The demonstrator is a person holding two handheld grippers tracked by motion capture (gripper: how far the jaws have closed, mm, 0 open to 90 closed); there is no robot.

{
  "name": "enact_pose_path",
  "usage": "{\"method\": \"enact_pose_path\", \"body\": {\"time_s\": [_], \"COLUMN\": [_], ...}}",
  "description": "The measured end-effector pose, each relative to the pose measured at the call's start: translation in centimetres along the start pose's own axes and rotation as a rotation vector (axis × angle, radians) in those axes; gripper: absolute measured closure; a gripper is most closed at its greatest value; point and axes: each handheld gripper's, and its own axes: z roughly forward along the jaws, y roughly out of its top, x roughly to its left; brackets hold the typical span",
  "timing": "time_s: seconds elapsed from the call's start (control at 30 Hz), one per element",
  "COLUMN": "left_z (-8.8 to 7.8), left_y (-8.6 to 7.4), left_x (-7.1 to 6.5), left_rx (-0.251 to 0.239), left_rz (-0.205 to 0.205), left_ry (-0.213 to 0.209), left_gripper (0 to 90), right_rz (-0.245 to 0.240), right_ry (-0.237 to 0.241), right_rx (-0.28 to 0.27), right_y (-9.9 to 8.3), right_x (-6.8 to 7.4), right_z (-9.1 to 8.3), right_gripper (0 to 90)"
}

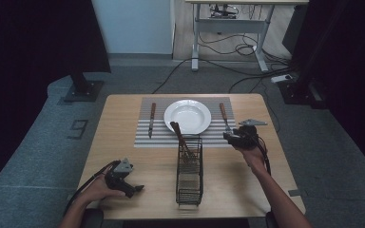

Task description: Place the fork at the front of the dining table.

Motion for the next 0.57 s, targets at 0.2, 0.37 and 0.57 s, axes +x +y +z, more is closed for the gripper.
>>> {"method": "enact_pose_path", "body": {"time_s": [0.2, 0.37, 0.57], "left_z": [0.0, 0.0, 0.0], "left_y": [0.0, 0.0, 0.0], "left_x": [0.0, 0.0, 0.0], "left_rx": [0.0, 0.0, 0.0], "left_rz": [0.0, 0.0, 0.0], "left_ry": [0.0, 0.0, 0.0], "left_gripper": [0.0, 0.0, 0.0], "right_rz": [-0.024, -0.035, -0.032], "right_ry": [0.063, 0.093, 0.092], "right_rx": [-0.002, -0.002, -0.008], "right_y": [-1.6, -2.2, -2.5], "right_x": [1.4, 2.0, 2.1], "right_z": [-1.4, -1.7, -1.7], "right_gripper": [44.4, 43.9, 39.4]}}
